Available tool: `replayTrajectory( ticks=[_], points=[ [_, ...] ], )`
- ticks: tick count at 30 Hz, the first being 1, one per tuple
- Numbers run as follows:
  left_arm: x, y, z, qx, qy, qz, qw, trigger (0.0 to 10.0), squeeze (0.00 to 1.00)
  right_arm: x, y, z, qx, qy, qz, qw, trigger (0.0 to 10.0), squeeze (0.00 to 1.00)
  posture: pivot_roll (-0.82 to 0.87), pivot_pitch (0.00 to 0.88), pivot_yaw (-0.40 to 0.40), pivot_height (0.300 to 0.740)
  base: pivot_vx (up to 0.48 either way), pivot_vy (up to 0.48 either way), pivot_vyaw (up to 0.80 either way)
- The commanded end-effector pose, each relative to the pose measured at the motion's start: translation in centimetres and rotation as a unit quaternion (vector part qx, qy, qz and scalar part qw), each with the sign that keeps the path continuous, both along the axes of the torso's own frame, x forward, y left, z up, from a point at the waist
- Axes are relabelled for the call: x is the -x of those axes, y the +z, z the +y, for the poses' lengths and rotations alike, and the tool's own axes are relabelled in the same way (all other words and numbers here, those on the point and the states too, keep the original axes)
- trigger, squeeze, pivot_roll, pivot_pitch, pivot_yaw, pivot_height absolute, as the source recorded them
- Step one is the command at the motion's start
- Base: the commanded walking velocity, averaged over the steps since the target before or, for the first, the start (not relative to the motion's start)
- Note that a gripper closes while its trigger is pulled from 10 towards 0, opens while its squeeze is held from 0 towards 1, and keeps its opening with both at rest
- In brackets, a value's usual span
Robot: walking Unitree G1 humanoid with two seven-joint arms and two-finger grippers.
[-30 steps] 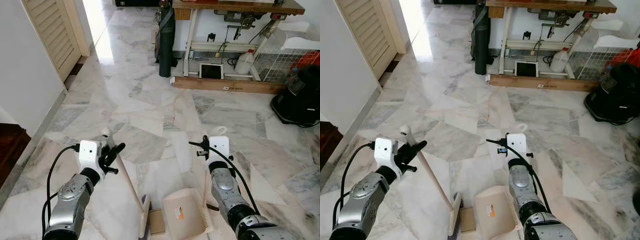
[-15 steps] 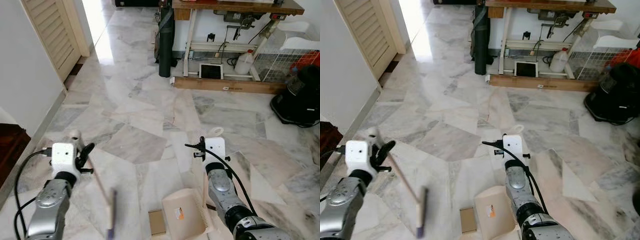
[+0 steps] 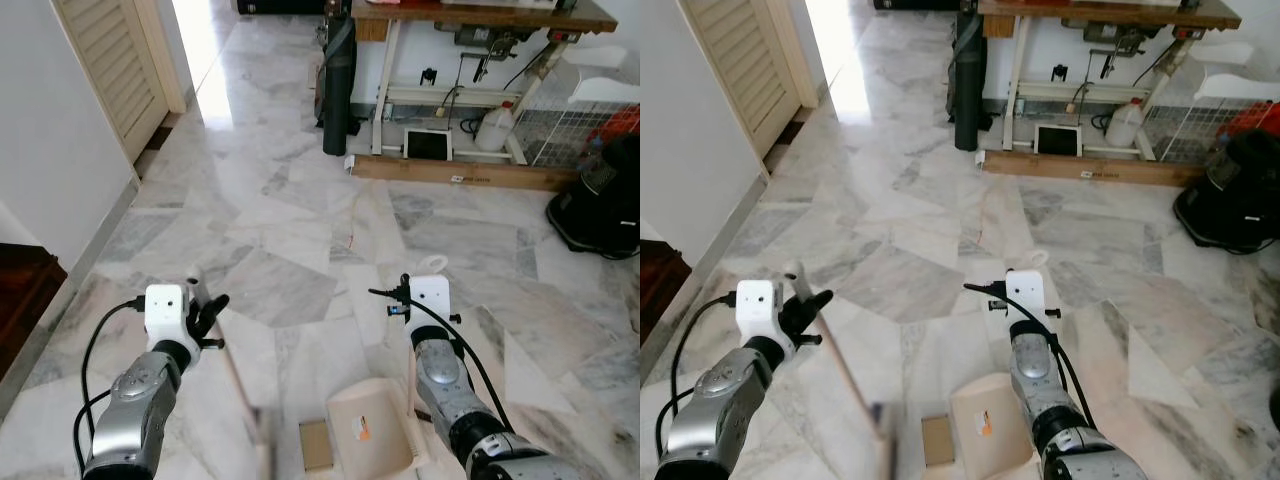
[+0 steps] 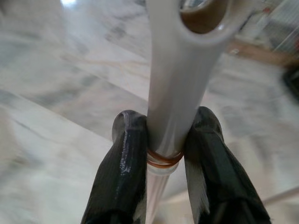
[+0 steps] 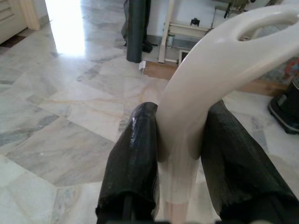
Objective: Sweep floor
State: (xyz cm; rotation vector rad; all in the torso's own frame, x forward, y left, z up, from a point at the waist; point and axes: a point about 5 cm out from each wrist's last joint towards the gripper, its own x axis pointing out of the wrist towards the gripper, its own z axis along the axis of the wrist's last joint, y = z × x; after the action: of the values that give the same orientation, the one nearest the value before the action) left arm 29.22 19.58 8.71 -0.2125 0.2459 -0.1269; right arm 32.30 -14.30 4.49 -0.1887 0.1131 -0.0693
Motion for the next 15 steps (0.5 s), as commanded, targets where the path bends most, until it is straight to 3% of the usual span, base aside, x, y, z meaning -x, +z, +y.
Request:
replayTrajectory(
  ticks=[1, 2, 3, 5, 6, 8, 15],
  points=[
    [0.1, -0.4, -0.4, 0.056, -0.012, 0.023, 0.998, 10.0, 0.00, 1.1, -1.8, -0.6, 0.007, -0.012, 0.050, 0.999, 10.0, 0.00, 0.07, 0.087, -0.003, 0.740, 0.000, 0.000, 0.00],
    [-0.2, -0.3, -0.7, 0.085, -0.017, 0.030, 0.996, 10.0, 0.00, 1.1, -1.8, -0.7, 0.007, -0.013, 0.050, 0.999, 10.0, 0.00, 0.07, 0.088, -0.003, 0.740, 0.000, 0.000, 0.00],
    [-0.2, -0.3, -0.7, 0.085, -0.017, 0.030, 0.996, 10.0, 0.00, 1.1, -1.8, -0.7, 0.007, -0.013, 0.050, 0.999, 10.0, 0.00, 0.07, 0.088, -0.003, 0.740, 0.000, 0.000, 0.00],
    [-0.7, 0.4, -1.1, 0.145, -0.018, 0.028, 0.989, 10.0, 0.00, 1.1, -1.9, -0.6, 0.007, -0.013, 0.052, 0.999, 10.0, 0.00, 0.06, 0.090, -0.005, 0.740, 0.000, 0.000, 0.00],
    [-0.7, 0.4, -1.1, 0.145, -0.018, 0.028, 0.989, 10.0, 0.00, 1.1, -1.9, -0.6, 0.007, -0.013, 0.052, 0.999, 10.0, 0.00, 0.06, 0.090, -0.005, 0.740, 0.000, 0.000, 0.00],
    [-1.3, 1.5, -1.2, 0.202, -0.010, 0.013, 0.979, 10.0, 0.00, 1.1, -1.9, -0.5, 0.008, -0.011, 0.055, 0.998, 10.0, 0.00, 0.06, 0.092, -0.007, 0.740, 0.000, 0.000, 0.00],
    [-1.8, 3.9, -0.4, 0.286, 0.010, -0.028, 0.958, 10.0, 0.00, 1.1, -1.9, -0.5, 0.007, -0.008, 0.056, 0.998, 10.0, 0.00, 0.07, 0.092, -0.012, 0.740, 0.000, 0.000, 0.00]
  ],
)
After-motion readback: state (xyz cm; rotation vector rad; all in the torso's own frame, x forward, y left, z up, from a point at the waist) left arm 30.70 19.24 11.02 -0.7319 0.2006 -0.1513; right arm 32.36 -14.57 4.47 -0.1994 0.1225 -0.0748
